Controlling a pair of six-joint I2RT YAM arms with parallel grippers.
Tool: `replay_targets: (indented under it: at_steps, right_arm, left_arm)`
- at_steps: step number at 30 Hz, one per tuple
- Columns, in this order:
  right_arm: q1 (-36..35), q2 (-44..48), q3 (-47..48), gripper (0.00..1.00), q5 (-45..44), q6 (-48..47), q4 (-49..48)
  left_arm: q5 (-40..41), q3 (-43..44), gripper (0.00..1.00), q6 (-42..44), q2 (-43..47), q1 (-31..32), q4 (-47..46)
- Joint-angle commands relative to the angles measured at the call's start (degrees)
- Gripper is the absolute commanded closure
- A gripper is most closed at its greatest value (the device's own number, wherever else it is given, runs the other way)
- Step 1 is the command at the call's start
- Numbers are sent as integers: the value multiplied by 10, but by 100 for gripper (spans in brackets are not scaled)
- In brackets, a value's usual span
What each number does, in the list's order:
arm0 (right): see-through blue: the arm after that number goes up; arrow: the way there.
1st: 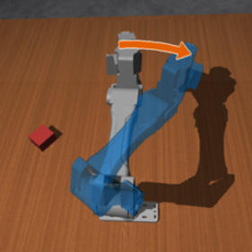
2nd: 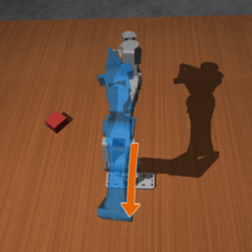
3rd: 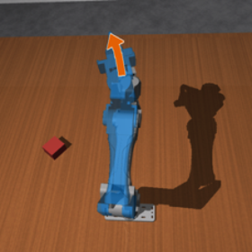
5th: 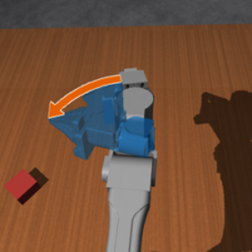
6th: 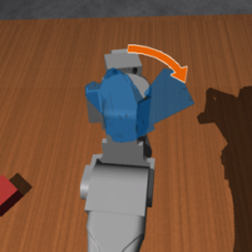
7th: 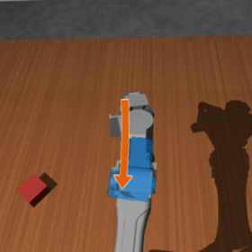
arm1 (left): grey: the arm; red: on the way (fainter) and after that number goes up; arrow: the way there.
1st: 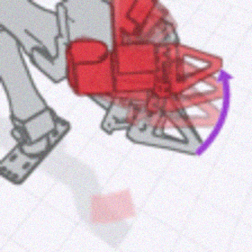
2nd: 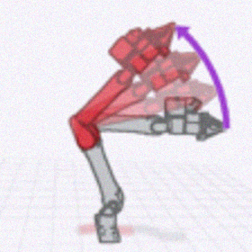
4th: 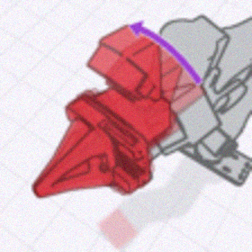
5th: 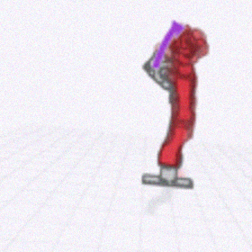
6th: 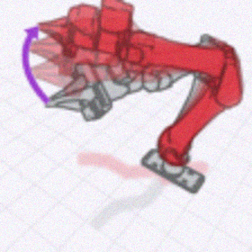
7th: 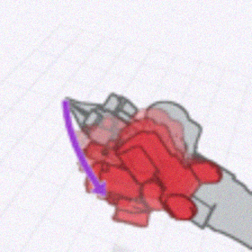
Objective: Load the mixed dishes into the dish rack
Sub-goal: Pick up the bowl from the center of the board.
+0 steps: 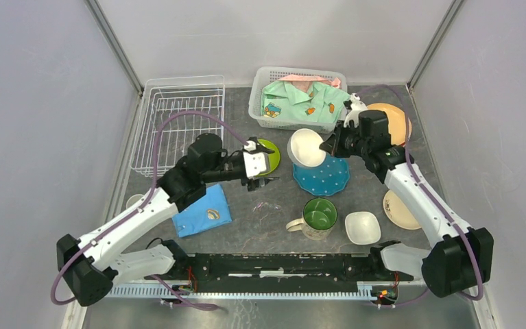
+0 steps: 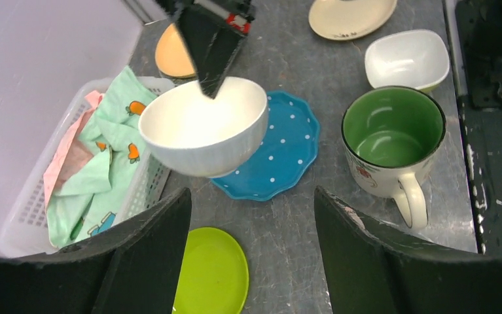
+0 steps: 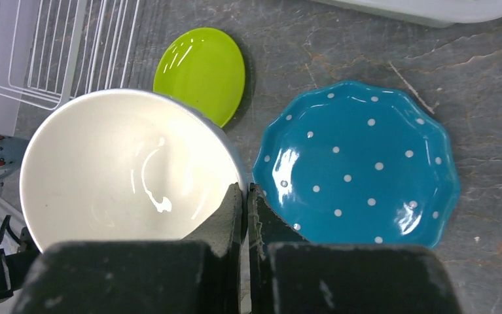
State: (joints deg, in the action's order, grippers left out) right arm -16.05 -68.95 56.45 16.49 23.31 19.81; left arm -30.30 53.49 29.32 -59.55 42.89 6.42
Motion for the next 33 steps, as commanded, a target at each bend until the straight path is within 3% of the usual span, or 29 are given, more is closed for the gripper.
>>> replay_targets:
  at_steps: [1, 13, 23, 28, 33]
  right_arm:
    - [-16, 6, -7, 99, 16, 39, -62]
    - [-61, -13, -8, 99, -16, 34, -64]
    - [-78, -29, 7, 99, -24, 23, -68]
    - [-83, -37, 9, 99, -21, 22, -75]
    - [-86, -46, 10, 99, -14, 26, -83]
  left_arm:
    - [31, 46, 24, 102, -29, 33, 43]
    - [88, 127, 25, 164, -139, 83, 111]
    - [95, 172, 35, 183, -219, 91, 167]
    - [106, 169, 44, 189, -240, 98, 172]
    - [109, 165, 61, 189, -249, 99, 172]
